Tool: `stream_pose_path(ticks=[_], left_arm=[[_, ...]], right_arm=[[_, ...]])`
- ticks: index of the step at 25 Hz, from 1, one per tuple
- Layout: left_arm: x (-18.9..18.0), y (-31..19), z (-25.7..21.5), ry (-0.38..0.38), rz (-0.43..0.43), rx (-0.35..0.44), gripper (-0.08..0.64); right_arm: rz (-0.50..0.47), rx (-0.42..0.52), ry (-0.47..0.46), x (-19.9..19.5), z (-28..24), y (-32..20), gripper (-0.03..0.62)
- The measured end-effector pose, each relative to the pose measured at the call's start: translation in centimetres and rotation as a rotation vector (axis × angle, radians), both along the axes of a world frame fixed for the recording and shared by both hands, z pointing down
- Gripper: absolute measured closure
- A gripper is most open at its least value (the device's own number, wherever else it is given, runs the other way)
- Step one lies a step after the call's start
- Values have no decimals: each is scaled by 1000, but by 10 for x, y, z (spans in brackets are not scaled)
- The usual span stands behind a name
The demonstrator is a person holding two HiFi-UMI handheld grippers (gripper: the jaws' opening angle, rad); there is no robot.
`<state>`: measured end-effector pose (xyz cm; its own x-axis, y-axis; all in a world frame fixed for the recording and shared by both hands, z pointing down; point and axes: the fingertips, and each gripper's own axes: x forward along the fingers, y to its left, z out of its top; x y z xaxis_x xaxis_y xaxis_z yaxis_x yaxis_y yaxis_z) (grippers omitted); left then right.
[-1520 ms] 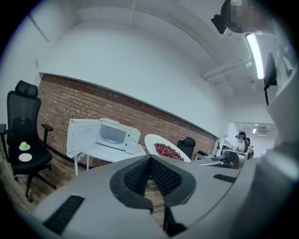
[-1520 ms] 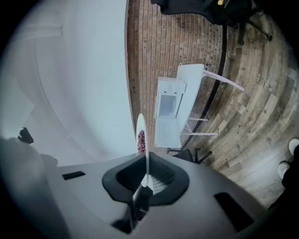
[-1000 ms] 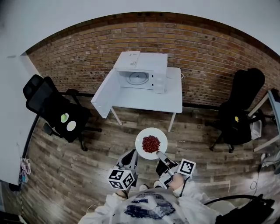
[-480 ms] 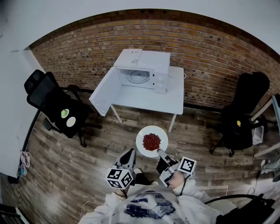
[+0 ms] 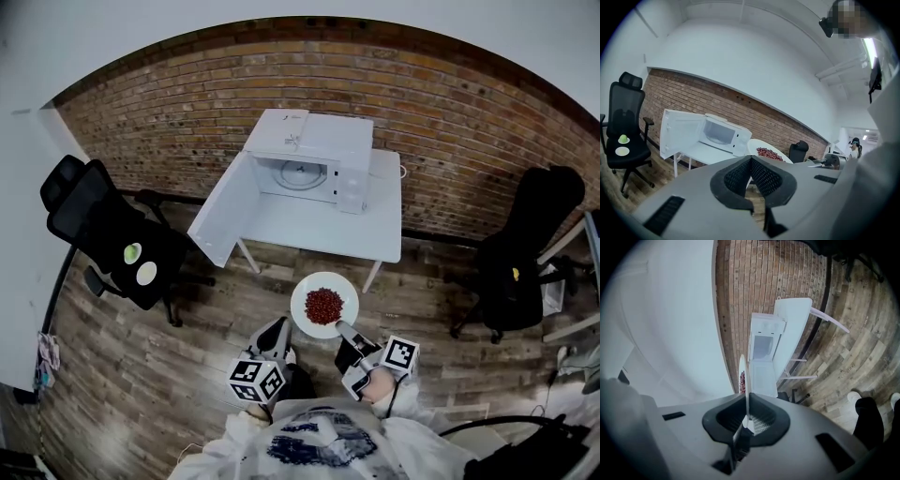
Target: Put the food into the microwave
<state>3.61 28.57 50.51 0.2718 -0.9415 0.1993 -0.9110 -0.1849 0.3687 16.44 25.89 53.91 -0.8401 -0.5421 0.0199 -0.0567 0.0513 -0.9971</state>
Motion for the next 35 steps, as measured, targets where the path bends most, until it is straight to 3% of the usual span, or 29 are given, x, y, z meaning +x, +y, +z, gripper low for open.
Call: stream_pose_path(ticks=[10,19,24,35], left_arm=[[-101,-112,-16,-11,57,23,552],[-163,-189,-16,-21,150,33,552],[-176,-212,-9,-17,201,32,552],[-179,-238,-3,6,249,25,552]], right_arm=[[60,-13,25,-95,-6,-103,571],[141,-23,32,-158,0,-169,570],[181,-39,33,-177,4,-182,569],[240,-56,67,-176,9,-199,569]])
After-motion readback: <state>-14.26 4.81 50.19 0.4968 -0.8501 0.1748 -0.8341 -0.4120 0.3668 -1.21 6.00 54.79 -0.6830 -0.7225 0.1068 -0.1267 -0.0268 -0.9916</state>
